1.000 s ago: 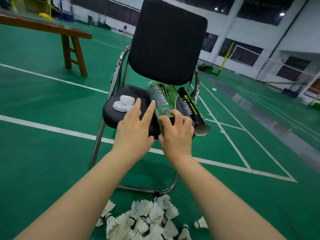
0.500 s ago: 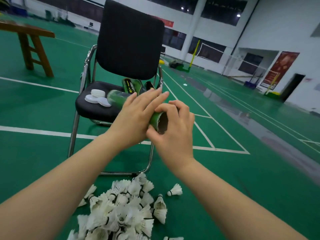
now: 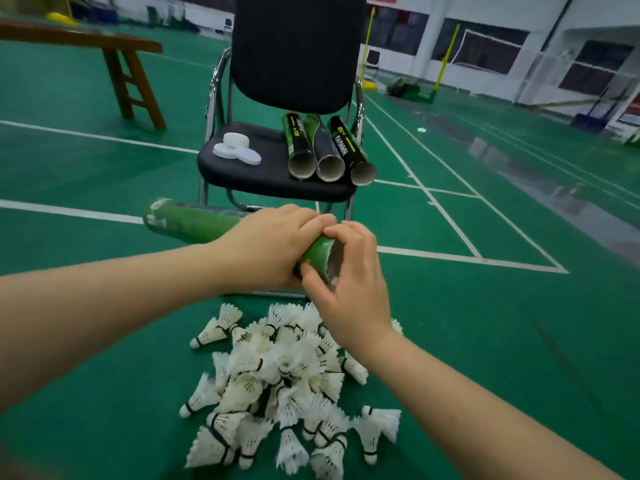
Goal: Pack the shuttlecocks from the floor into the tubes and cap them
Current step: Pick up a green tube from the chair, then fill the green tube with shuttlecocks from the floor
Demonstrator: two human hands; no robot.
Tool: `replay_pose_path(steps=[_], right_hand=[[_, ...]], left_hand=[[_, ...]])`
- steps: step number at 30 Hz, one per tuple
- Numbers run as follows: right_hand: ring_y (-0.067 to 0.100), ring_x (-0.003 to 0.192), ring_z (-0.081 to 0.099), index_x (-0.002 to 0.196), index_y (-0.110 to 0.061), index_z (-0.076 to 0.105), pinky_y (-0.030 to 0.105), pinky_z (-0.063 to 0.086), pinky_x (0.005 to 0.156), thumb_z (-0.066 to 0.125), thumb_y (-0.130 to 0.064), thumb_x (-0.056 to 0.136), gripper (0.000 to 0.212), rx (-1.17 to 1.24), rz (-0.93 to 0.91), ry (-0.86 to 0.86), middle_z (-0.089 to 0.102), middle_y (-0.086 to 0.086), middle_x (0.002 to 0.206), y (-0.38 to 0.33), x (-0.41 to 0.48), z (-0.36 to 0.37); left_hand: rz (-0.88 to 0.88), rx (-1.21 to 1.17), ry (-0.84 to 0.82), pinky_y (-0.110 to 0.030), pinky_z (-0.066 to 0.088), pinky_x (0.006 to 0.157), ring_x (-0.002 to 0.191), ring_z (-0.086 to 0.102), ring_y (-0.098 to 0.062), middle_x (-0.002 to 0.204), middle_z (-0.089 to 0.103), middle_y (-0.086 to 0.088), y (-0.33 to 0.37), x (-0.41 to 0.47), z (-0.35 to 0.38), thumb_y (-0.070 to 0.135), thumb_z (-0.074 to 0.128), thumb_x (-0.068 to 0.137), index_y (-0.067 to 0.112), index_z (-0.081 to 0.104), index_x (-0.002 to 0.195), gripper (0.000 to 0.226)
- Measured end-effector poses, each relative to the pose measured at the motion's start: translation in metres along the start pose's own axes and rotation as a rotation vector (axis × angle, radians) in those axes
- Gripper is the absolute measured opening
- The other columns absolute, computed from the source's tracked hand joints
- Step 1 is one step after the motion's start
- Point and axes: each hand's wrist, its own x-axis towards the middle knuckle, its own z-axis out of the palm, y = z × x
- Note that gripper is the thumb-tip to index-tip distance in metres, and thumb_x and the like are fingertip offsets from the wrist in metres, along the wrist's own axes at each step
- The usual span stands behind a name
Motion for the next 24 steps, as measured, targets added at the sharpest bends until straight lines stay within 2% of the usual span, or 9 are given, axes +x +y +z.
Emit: replay_pose_path(steps=[3,5,7,15,19,24], right_hand=[[0.022,0.11,0.047,0.115,-0.031,0.03,0.032,0.043,0.081,0.047,-0.046,0.075,0.046,0.016,0.042,-0.081,0.042,0.005,0.129,0.017,-0.016,0.029],[0.021,0.109,0.048,0.116,-0.031,0.029,0.032,0.044,0.082,0.046,-0.046,0.075,0.048,0.062,0.082,-0.139,0.042,0.005,0.129,0.03,-0.024,0.046],[0.02,0.11,0.047,0.118,-0.031,0.029,0.031,0.042,0.086,0.046,-0.046,0.075,0.049,0.101,0.108,-0.172,0.041,0.005,0.13,0.044,-0.032,0.062],[0.011,0.12,0.035,0.118,-0.031,0.028,0.023,0.031,0.096,0.045,-0.047,0.077,0.048,0.164,0.247,-0.256,0.035,0.004,0.133,0.083,-0.063,0.122],[0.017,0.124,0.036,0.12,-0.032,0.027,0.028,0.034,0.099,0.046,-0.048,0.078,0.048,0.206,0.277,-0.317,0.035,0.007,0.136,0.095,-0.077,0.144],[0.019,0.117,0.042,0.123,-0.029,0.029,0.037,0.041,0.096,0.047,-0.05,0.08,0.051,0.232,0.272,-0.385,0.038,0.006,0.132,0.101,-0.087,0.16]], left_hand=[[-0.124,-0.04,-0.098,-0.046,0.053,0.076,0.097,0.059,-0.032,0.11,0.061,-0.009,0.001,-0.021,0.038,0.037,0.053,0.069,0.016,0.039,0.125,0.061],[-0.236,-0.044,-0.198,-0.045,0.049,0.082,0.105,0.054,-0.029,0.118,0.056,-0.007,0.001,-0.03,0.058,0.036,0.063,0.072,0.016,0.038,0.131,0.066],[-0.31,-0.058,-0.269,-0.042,0.048,0.085,0.108,0.05,-0.026,0.121,0.053,-0.004,0.001,-0.035,0.074,0.037,0.064,0.074,0.019,0.033,0.134,0.07],[-0.316,-0.086,-0.405,-0.041,0.047,0.085,0.106,0.051,-0.025,0.118,0.054,-0.003,-0.016,-0.054,0.138,0.036,0.063,0.074,0.019,0.036,0.131,0.065],[-0.361,-0.101,-0.478,-0.041,0.047,0.084,0.104,0.05,-0.024,0.116,0.053,-0.002,-0.022,-0.067,0.16,0.038,0.062,0.074,0.019,0.035,0.131,0.065],[-0.405,-0.164,-0.568,-0.041,0.046,0.087,0.107,0.05,-0.023,0.118,0.053,-0.002,-0.028,-0.082,0.175,0.041,0.062,0.072,0.022,0.033,0.131,0.069]])
